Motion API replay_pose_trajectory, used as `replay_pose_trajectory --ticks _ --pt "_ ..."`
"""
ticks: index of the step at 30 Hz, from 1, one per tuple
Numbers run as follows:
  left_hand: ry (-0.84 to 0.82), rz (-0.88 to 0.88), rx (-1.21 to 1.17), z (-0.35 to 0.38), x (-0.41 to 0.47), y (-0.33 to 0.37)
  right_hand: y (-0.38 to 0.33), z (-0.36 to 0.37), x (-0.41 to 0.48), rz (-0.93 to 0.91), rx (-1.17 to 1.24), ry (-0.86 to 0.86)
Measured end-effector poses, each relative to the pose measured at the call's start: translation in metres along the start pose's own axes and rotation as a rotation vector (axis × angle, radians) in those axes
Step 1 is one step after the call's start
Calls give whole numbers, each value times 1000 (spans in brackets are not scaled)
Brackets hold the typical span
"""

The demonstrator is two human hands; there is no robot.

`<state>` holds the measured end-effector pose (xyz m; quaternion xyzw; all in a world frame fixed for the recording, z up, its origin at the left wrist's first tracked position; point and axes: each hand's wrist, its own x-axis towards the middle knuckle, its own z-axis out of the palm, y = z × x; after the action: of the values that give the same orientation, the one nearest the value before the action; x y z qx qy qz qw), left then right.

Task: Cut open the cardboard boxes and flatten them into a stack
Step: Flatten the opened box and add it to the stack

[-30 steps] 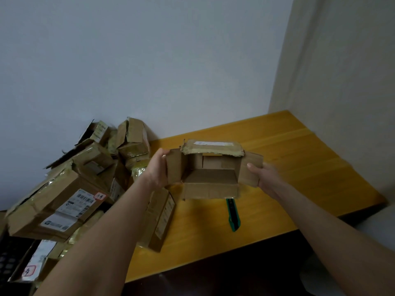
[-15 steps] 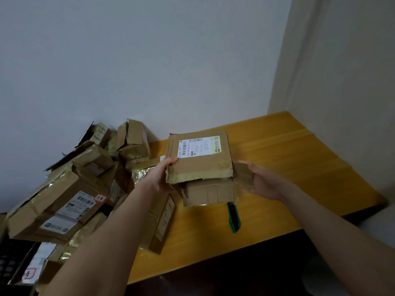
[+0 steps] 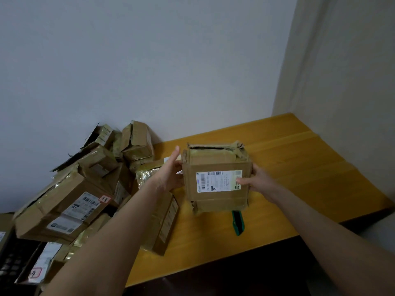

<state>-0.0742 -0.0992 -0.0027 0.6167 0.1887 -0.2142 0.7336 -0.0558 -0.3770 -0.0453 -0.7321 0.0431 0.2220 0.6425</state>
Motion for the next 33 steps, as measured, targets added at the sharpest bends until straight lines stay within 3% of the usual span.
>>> replay_pose_trajectory --ticks 7,9,12,16,21,28,31,33 --pt "126 -4 83 8 4 -4 -6 -7 5 108 110 -153" --pt "141 -16 119 8 4 -6 -8 -6 5 137 147 -132" --pt "147 16 218 10 6 -7 -8 -2 8 124 51 31" --pt "313 204 609 18 14 -7 -10 10 6 115 -55 46" --pt "226 291 1113 22 20 -15 -11 23 6 32 -156 103" --pt "477 382 1552 28 24 -19 -14 36 8 89 -133 205" --pt "467 393 1790 33 25 -19 -13 42 13 97 -191 226" --pt "433 417 1822 40 26 -18 -13 46 16 82 -257 242"
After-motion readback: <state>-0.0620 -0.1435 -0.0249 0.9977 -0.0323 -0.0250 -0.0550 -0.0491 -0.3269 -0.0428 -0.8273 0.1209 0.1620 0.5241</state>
